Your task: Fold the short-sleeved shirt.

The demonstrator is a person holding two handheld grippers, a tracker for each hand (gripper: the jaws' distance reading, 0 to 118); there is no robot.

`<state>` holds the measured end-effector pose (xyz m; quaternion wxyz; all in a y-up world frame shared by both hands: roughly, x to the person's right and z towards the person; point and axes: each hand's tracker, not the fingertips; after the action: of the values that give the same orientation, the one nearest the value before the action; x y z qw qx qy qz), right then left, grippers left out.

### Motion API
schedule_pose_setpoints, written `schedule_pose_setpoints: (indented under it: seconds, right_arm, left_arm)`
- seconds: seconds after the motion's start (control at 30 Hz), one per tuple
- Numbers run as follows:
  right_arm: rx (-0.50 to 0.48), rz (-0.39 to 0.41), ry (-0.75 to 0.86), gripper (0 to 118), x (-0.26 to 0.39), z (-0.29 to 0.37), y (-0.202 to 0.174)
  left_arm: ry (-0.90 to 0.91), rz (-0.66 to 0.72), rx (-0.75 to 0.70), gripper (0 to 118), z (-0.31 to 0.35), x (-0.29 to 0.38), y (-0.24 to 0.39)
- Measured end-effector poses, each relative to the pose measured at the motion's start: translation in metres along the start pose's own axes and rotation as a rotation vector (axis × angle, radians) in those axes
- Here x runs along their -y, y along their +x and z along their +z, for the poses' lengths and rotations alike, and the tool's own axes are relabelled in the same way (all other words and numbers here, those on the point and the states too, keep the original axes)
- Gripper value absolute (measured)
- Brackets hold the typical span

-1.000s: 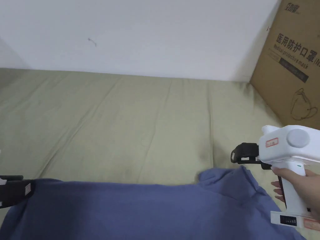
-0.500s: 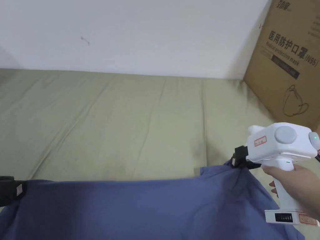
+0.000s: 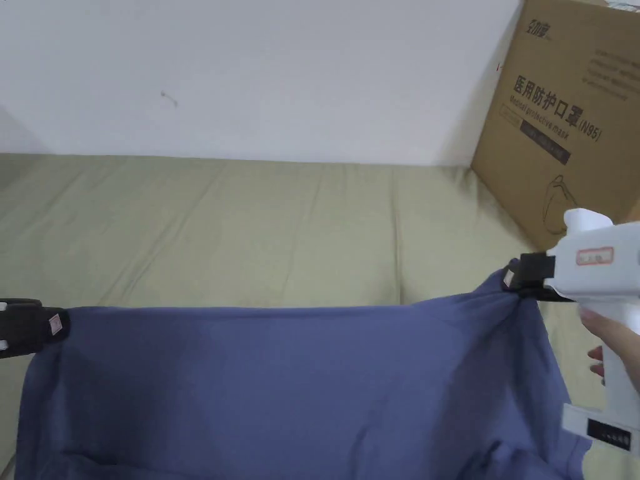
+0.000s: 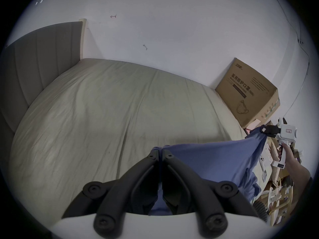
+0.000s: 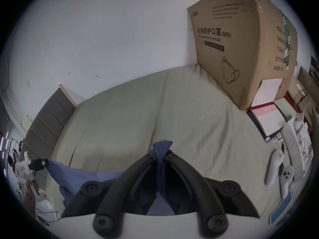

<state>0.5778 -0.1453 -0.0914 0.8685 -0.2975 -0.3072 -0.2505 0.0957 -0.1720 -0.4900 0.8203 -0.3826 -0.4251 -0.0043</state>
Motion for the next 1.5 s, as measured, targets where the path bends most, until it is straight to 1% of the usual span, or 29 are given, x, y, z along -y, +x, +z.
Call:
schedule_pose_setpoints:
  seconds: [0.07,0.2,0.3,0.4,0.47,0.57,0.6,0.67,0.73,0.77,0.8,0.83,0.87,0.9,0.93,0.97,1.03,1.07,1.13,1.17,1.23,1.3,1.4,1.43,1.47,1.5]
  right_arm:
    - [-0.003,-0.002,-0.002,6,0.026,0.021,0.006]
    - [-0.002,-0.064,-0.046,6,0.094,0.065,0.021]
    - [-0.001,-0.120,-0.129,6,0.148,0.087,0.027]
    - [0.012,-0.156,-0.198,6,0.193,0.093,0.029]
    - [0.024,-0.169,-0.207,6,0.212,0.090,0.030]
    - [0.027,-0.237,-0.202,6,0.230,0.087,0.035]
    - [0.022,-0.243,-0.195,6,0.233,0.084,0.045]
    - [0.019,-0.230,-0.173,6,0.235,0.089,0.044]
    - [0.037,-0.172,-0.165,7,0.235,0.094,0.037]
    - [0.045,-0.140,-0.177,9,0.235,0.095,0.034]
    - [0.051,-0.119,-0.169,13,0.236,0.095,0.032]
    - [0.061,-0.098,-0.164,23,0.236,0.095,0.030]
    - [0.081,-0.082,-0.155,49,0.237,0.097,0.025]
    - [0.099,-0.074,-0.134,74,0.238,0.099,0.023]
    - [0.104,-0.070,-0.115,92,0.237,0.100,0.023]
    - [0.099,-0.082,-0.091,101,0.236,0.104,0.023]
    - [0.076,-0.094,-0.039,102,0.233,0.113,0.018]
    - [0.045,-0.084,-0.008,102,0.228,0.118,0.014]
    - [-0.034,-0.037,0.044,103,0.221,0.126,0.004]
    - [-0.053,0.010,0.074,103,0.216,0.129,-0.006]
    - [-0.050,0.080,0.172,104,0.209,0.136,-0.026]
    - [-0.097,0.116,0.300,106,0.200,0.144,-0.052]
    - [-0.113,0.170,0.504,109,0.191,0.154,-0.084]
    - [-0.109,0.183,0.568,109,0.190,0.157,-0.091]
    - [-0.089,0.194,0.624,108,0.188,0.159,-0.099]
    - [-0.055,0.192,0.656,108,0.185,0.160,-0.106]
  left_arm:
    - [-0.031,0.001,0.030,2,0.007,0.005,-0.004]
    - [-0.098,-0.026,0.086,2,0.027,0.026,-0.013]
    - [-0.158,-0.063,0.112,2,0.039,0.047,-0.021]
    - [-0.203,-0.067,0.124,2,0.049,0.071,-0.031]
    - [-0.207,-0.040,0.155,2,0.055,0.086,-0.040]
    - [-0.223,-0.021,0.162,2,0.060,0.108,-0.049]
    - [-0.220,-0.017,0.159,2,0.062,0.115,-0.050]
    - [-0.219,-0.011,0.149,4,0.066,0.127,-0.051]
    - [-0.225,-0.011,0.133,5,0.068,0.136,-0.051]
    - [-0.230,-0.016,0.122,10,0.069,0.139,-0.051]
    - [-0.227,-0.024,0.108,24,0.070,0.142,-0.052]
    - [-0.217,-0.024,0.091,46,0.071,0.144,-0.052]
    - [-0.202,-0.018,0.073,80,0.074,0.144,-0.053]
    - [-0.189,-0.001,0.069,100,0.076,0.144,-0.055]
    - [-0.167,0.018,0.067,113,0.080,0.142,-0.055]
    - [-0.138,0.041,0.077,118,0.084,0.140,-0.054]
    - [-0.063,0.053,0.104,118,0.097,0.134,-0.047]
    - [-0.021,0.054,0.112,118,0.104,0.129,-0.039]
    - [0.061,0.029,0.105,118,0.115,0.121,-0.018]
    - [0.113,-0.006,0.101,118,0.120,0.118,0.001]
    - [0.228,-0.060,0.087,118,0.127,0.118,0.037]
    - [0.339,-0.105,0.101,118,0.132,0.119,0.074]
    - [0.493,-0.176,0.027,118,0.133,0.121,0.117]
    - [0.527,-0.186,0.014,117,0.133,0.121,0.126]
    - [0.558,-0.188,0.019,111,0.133,0.122,0.136]
    - [0.589,-0.200,0.020,103,0.131,0.122,0.142]
